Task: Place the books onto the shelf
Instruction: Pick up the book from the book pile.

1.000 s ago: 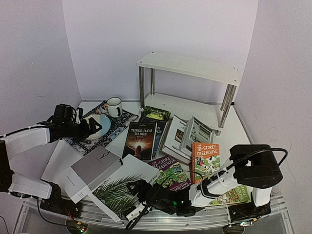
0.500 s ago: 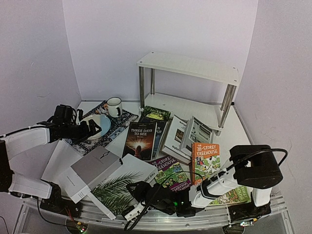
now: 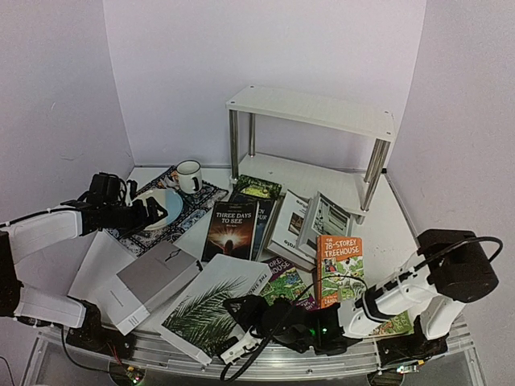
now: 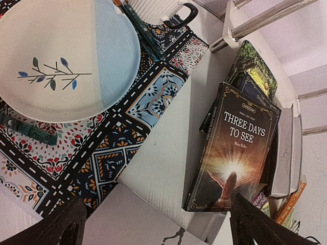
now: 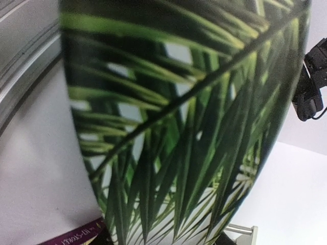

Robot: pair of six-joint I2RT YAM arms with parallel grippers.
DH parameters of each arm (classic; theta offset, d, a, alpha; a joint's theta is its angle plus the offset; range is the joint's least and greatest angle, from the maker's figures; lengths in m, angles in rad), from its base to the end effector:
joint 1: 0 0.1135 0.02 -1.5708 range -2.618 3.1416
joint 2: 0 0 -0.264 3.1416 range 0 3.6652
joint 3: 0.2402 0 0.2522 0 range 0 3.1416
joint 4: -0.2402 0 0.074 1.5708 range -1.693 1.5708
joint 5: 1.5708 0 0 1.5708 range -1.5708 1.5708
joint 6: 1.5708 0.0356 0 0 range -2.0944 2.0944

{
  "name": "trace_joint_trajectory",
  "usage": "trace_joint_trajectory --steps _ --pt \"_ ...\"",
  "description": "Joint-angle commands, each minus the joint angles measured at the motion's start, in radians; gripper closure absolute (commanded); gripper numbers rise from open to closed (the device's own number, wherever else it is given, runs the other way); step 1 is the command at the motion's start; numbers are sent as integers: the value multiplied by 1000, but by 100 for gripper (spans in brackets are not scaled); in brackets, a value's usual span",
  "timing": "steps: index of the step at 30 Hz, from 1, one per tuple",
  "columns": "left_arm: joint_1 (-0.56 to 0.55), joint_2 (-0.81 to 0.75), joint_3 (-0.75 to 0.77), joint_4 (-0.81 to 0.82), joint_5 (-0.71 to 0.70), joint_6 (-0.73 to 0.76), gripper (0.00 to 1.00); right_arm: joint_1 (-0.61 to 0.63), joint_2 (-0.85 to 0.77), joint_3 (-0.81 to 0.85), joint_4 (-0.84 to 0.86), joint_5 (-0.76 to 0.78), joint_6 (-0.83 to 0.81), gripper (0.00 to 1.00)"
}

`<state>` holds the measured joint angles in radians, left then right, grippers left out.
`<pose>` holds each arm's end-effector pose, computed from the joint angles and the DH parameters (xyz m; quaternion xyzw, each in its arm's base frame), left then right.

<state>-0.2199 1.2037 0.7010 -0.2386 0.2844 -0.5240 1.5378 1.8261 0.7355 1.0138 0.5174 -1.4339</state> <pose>0.2404 -0.0640 0.2214 -0.0808 0.9042 -0.2658 0.3245 0.0294 0.3569 0.1714 -0.6920 0.2334 -0.1533 0.6657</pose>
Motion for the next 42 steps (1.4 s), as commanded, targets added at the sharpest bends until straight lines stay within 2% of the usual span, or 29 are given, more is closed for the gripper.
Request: trace_joint_trajectory --steps 1,12,24,29,32,36,42 --pt "-1 -19 52 -2 -8 6 0 16 -147 -21 -33 81 -8 62" --pt "-1 -28 80 -19 -14 8 0 18 -420 -6 -342 134 63 69" --pt "-1 -38 117 -37 2 3 0 -7 -539 90 -471 208 12 69" --pt "-1 -61 140 -43 79 -25 0 -33 -557 105 -487 198 9 69" --pt "-1 -85 171 -44 165 -36 0 -98 -546 156 -517 184 123 65" --pt "-1 -124 200 -47 194 -40 0 -205 -499 308 -706 139 352 67" --pt "-1 -136 201 -50 197 -48 0 -294 -442 447 -723 105 561 70"
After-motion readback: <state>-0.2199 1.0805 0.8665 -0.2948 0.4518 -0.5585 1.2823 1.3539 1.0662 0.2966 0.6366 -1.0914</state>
